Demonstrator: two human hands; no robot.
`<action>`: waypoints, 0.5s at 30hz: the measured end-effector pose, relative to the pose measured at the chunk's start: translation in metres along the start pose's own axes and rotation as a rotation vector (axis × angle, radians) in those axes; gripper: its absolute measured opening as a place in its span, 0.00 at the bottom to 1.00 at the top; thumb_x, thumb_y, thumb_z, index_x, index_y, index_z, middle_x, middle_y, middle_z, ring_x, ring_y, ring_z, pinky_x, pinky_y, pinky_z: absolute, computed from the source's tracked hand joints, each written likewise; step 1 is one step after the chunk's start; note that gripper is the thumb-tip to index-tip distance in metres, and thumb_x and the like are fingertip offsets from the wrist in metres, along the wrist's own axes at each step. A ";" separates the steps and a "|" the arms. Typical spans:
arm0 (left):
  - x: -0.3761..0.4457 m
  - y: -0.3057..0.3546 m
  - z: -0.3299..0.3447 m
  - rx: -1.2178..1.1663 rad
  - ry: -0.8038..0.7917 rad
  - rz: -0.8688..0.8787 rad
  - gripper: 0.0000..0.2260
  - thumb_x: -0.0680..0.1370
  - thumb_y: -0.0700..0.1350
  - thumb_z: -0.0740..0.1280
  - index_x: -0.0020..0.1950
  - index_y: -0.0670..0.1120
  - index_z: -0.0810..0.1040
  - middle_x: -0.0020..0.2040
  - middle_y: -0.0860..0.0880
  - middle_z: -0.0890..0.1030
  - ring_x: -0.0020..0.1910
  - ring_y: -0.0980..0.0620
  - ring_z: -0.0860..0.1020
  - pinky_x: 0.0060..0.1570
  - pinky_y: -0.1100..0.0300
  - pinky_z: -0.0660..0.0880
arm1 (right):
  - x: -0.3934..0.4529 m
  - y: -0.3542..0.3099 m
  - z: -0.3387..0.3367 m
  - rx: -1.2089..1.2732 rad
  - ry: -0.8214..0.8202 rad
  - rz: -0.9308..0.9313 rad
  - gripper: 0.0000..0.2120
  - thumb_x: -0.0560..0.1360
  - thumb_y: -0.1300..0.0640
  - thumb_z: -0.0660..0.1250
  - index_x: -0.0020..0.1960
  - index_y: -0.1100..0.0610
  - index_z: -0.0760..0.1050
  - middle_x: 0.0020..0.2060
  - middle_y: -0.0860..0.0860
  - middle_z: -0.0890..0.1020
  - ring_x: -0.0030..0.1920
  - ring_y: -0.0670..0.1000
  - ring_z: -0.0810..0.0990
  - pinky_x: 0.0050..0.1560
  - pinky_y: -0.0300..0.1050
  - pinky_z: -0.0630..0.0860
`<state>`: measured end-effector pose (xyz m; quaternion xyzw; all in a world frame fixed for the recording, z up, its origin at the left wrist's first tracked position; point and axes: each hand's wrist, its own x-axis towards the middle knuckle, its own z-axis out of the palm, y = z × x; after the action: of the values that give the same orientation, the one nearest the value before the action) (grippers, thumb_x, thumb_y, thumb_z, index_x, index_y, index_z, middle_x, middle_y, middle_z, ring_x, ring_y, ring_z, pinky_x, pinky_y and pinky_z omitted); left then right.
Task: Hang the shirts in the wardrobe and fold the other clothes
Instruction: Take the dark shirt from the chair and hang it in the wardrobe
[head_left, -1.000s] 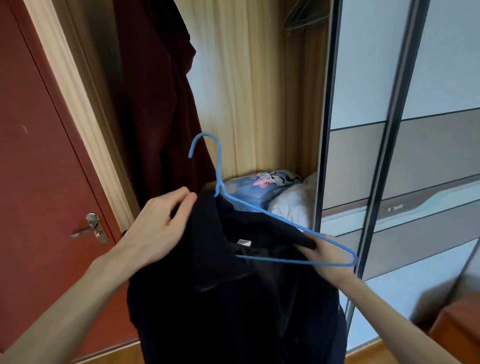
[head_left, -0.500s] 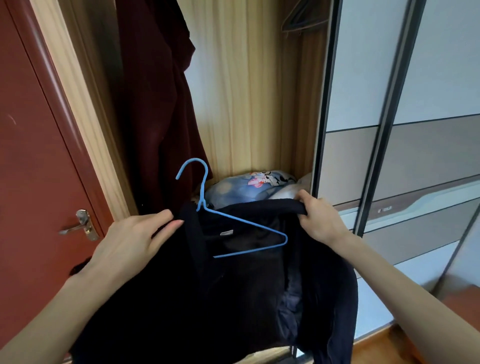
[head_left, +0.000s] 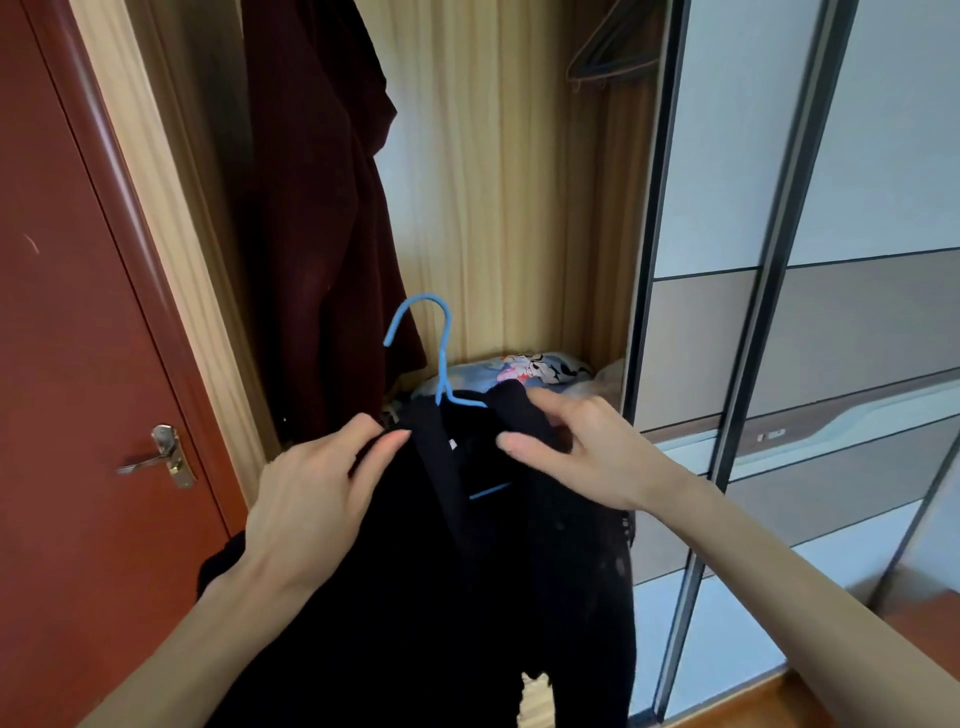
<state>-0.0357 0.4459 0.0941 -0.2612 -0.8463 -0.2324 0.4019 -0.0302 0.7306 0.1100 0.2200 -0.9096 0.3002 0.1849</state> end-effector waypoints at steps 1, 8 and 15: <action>0.001 0.000 -0.003 -0.027 0.011 -0.008 0.10 0.81 0.53 0.66 0.44 0.49 0.78 0.26 0.57 0.68 0.24 0.58 0.71 0.28 0.64 0.62 | -0.003 0.003 0.001 -0.044 -0.007 -0.003 0.25 0.81 0.32 0.55 0.64 0.49 0.76 0.33 0.49 0.77 0.36 0.50 0.77 0.42 0.53 0.75; 0.006 -0.006 -0.007 -0.153 0.041 -0.030 0.11 0.83 0.54 0.65 0.47 0.50 0.81 0.31 0.55 0.77 0.30 0.55 0.78 0.29 0.61 0.71 | -0.007 0.037 -0.019 -0.680 0.388 -0.330 0.22 0.85 0.39 0.60 0.63 0.54 0.82 0.40 0.49 0.79 0.40 0.54 0.78 0.40 0.49 0.74; 0.011 0.000 -0.007 -0.085 -0.016 0.054 0.17 0.84 0.62 0.59 0.47 0.52 0.78 0.29 0.56 0.74 0.28 0.56 0.75 0.29 0.60 0.69 | -0.014 0.024 -0.017 -0.534 -0.002 -0.172 0.22 0.79 0.26 0.41 0.50 0.44 0.54 0.30 0.48 0.73 0.32 0.55 0.74 0.35 0.52 0.69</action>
<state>-0.0372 0.4445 0.1070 -0.3024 -0.8316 -0.2550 0.3898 -0.0273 0.7629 0.1048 0.2401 -0.9346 0.0328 0.2604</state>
